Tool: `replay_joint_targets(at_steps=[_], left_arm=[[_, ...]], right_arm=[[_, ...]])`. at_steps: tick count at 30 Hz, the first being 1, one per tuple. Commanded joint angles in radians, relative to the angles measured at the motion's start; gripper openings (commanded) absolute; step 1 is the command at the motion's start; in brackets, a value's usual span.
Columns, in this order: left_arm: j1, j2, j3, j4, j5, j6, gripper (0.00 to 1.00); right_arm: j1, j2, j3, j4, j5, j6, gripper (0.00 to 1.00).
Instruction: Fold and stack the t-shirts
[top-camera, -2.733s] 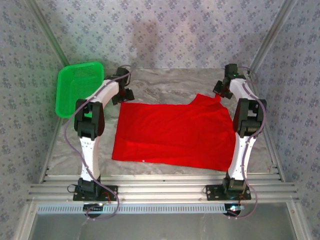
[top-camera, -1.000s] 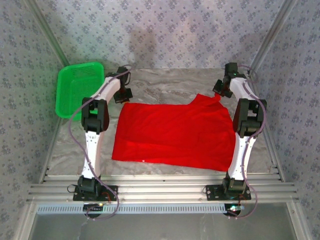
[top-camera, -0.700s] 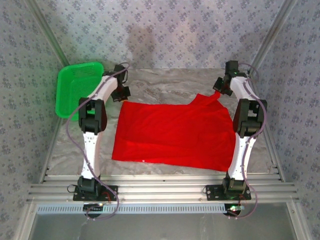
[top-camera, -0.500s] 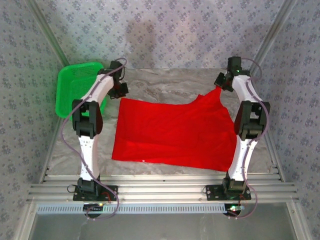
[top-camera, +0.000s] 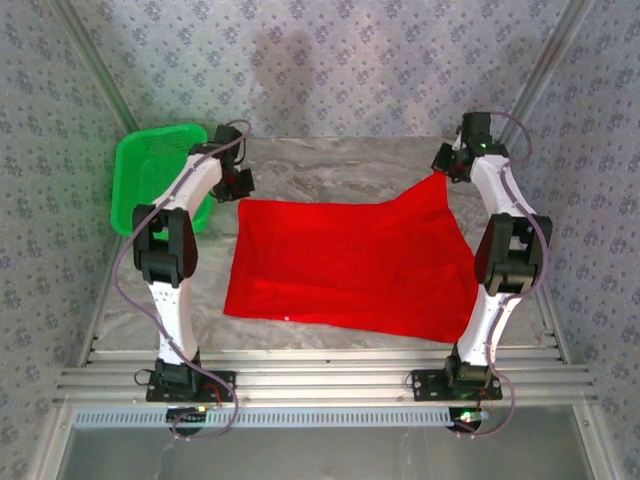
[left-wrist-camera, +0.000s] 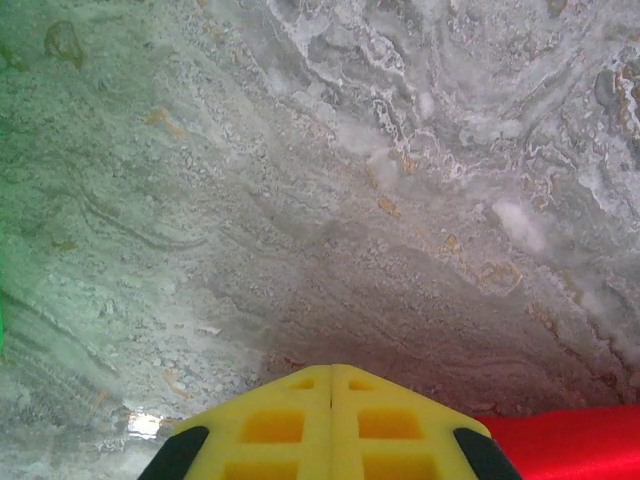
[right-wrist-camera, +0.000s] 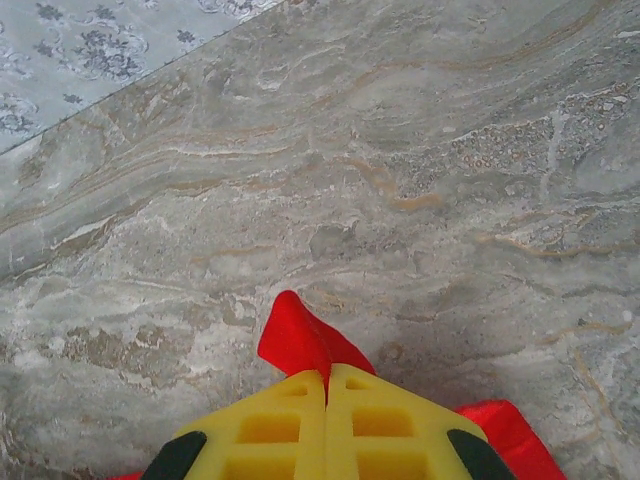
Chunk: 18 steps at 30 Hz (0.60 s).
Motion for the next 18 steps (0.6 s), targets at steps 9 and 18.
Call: replay_joint_targets(at_steps=[9, 18], left_arm=[[0.03, -0.168, -0.153, 0.052, 0.006, 0.02, 0.0], [0.037, -0.234, -0.244, 0.073, 0.038, 0.023, 0.0]], right_arm=[[0.014, -0.268, -0.244, 0.004, 0.032, -0.052, 0.0], [0.011, -0.443, -0.438, -0.002, 0.045, -0.038, 0.0]])
